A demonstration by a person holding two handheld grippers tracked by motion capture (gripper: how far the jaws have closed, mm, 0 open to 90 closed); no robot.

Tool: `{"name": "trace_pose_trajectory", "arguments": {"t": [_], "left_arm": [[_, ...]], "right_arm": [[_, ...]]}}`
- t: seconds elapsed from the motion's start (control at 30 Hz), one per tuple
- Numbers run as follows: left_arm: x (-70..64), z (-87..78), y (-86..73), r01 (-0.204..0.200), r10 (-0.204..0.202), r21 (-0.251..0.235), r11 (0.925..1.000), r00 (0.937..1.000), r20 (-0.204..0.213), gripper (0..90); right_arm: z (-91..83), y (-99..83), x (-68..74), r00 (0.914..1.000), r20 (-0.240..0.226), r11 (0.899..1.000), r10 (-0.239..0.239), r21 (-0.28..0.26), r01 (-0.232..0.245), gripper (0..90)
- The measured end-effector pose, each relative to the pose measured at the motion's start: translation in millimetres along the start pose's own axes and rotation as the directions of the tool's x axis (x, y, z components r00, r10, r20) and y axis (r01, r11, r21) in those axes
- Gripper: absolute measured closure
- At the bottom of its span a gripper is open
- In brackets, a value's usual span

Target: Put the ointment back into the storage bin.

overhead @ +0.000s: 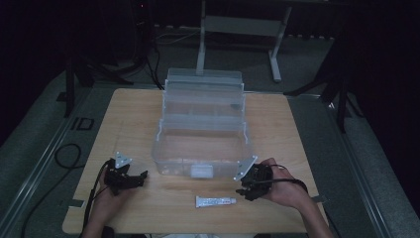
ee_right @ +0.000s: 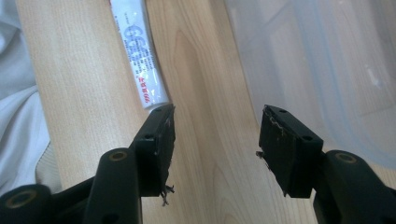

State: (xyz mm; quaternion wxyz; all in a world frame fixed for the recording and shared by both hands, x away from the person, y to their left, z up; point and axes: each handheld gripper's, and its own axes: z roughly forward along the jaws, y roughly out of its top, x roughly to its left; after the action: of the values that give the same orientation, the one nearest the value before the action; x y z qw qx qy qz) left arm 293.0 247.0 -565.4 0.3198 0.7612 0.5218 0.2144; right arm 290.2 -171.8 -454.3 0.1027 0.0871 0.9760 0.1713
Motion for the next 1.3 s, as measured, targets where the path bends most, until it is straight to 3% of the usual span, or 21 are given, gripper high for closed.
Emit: {"name": "trace_pose_trajectory", "arguments": {"t": [0.73,1.3], "left_arm": [[0.0,0.0,0.0,0.0,0.0,0.0,1.0,1.0,0.0,14.4],[0.0,0.0,0.0,0.0,0.0,0.0,1.0,1.0,0.0,14.4]], "right_arm": [[14.9,20.7,10.1,0.994,-0.058,0.992,-0.093,0.077,0.098,49.6],[31.0,37.5,23.1,0.9788,-0.136,0.978,-0.153,0.119,0.17,53.9]]}}
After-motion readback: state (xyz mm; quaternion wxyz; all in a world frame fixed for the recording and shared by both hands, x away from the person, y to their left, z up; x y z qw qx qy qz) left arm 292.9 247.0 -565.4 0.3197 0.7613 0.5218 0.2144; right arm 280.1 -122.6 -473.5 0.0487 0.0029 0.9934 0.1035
